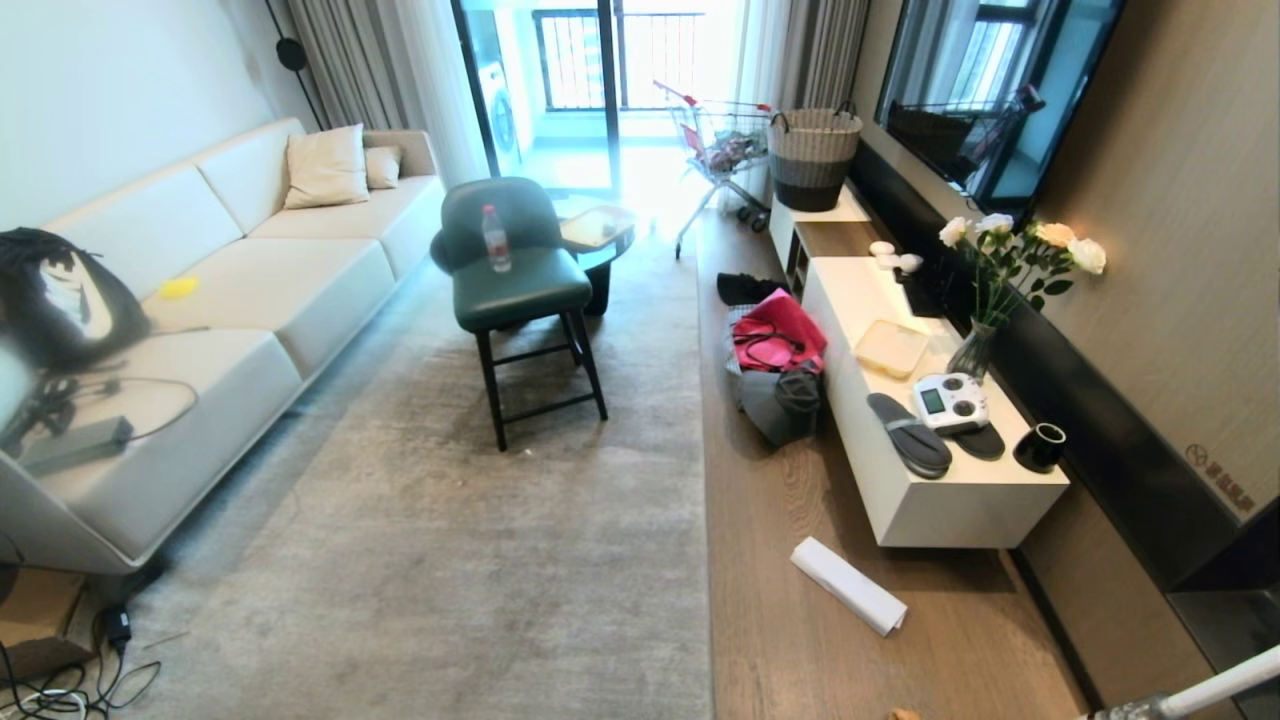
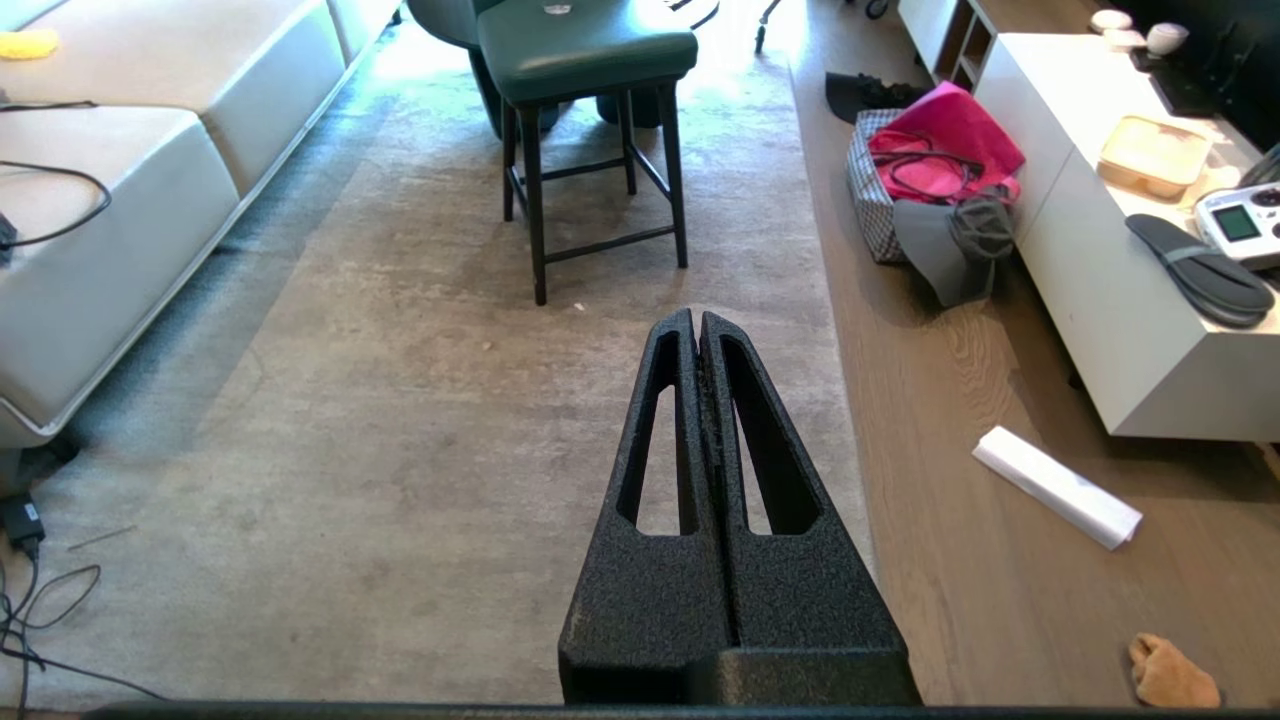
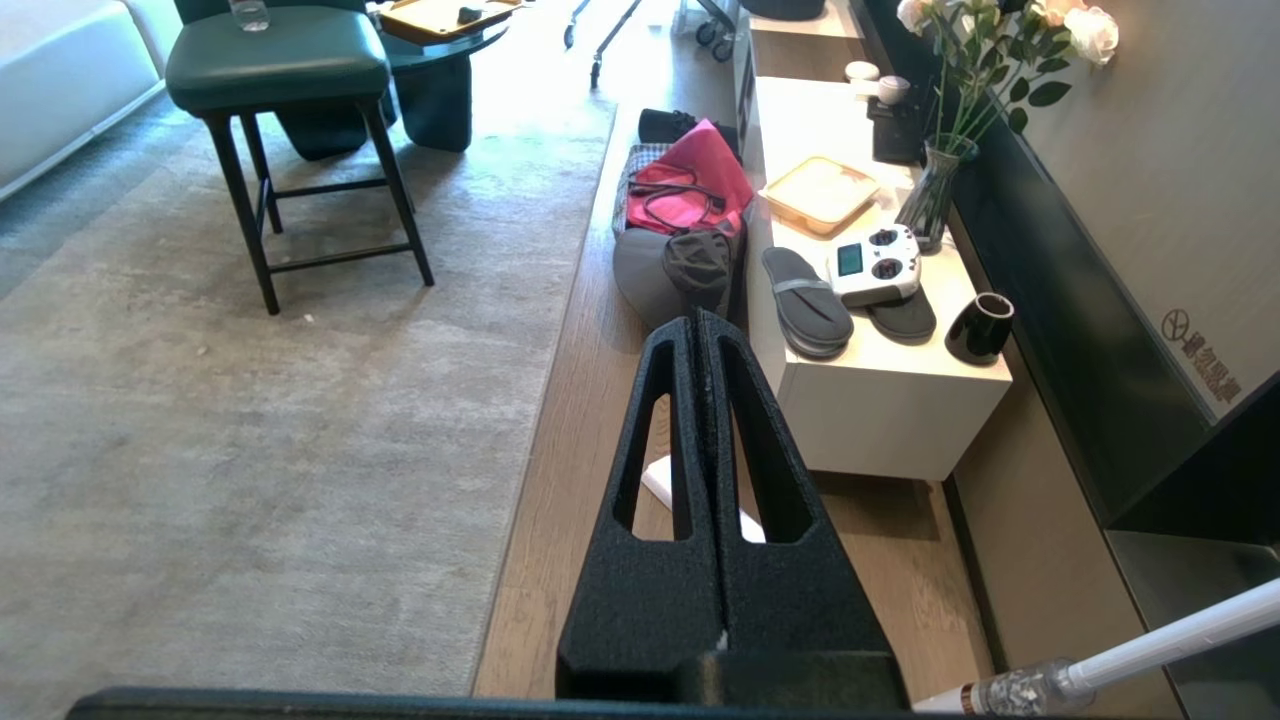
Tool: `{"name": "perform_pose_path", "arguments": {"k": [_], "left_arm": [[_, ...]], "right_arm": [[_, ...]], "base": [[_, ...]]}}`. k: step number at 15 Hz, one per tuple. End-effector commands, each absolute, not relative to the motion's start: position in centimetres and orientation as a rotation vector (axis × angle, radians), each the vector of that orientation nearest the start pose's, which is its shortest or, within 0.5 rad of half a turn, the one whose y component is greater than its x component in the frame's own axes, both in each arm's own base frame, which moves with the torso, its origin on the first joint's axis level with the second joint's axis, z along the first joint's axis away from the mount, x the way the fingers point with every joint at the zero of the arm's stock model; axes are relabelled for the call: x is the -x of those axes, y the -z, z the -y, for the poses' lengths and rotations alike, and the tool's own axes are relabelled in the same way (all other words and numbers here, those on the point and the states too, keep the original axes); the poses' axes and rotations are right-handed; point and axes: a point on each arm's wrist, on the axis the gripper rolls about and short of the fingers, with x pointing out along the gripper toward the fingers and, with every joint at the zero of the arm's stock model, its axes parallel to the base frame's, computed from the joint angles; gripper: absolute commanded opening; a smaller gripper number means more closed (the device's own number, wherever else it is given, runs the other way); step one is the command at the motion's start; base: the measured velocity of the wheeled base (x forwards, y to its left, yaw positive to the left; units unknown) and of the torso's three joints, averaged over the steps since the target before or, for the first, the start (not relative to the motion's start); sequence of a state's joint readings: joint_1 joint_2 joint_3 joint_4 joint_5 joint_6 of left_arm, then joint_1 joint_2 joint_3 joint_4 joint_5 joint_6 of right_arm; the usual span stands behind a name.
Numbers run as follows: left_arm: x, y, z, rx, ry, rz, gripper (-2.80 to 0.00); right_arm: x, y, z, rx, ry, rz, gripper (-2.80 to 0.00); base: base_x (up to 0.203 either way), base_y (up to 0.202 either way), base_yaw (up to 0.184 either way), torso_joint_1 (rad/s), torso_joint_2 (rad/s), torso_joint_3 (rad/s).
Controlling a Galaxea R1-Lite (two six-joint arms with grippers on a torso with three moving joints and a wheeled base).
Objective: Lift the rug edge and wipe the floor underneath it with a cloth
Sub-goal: Lift up the carpet
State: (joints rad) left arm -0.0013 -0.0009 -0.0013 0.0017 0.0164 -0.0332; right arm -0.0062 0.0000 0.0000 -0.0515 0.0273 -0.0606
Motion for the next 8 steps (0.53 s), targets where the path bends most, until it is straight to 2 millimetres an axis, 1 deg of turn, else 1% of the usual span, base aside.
{"name": "perform_pose_path", "arguments": {"k": [1, 3, 8], "left_arm": [[2.29, -7.57, -0.04, 0.034, -0.016, 0.0, -2.8], [2.29, -7.57, -0.04, 0.034, -0.016, 0.0, -2.8], [2.29, -7.57, -0.04, 0.034, -0.015, 0.0, -2.8]], "right_arm": [[2.28, -8.09, -0.08, 0.062, -0.02, 0.051, -2.8], [2.28, -8.09, -0.08, 0.061, -0.02, 0.051, -2.8], [2.28, -8.09, -0.08, 0.05, -0.02, 0.051, -2.8]], "base": [[0.0, 0.0, 0.0, 0.0, 0.0, 0.0], [0.0, 0.0, 0.0, -0.025, 0.04, 0.029], [0.0, 0.0, 0.0, -0.077, 0.18, 0.097]]}}
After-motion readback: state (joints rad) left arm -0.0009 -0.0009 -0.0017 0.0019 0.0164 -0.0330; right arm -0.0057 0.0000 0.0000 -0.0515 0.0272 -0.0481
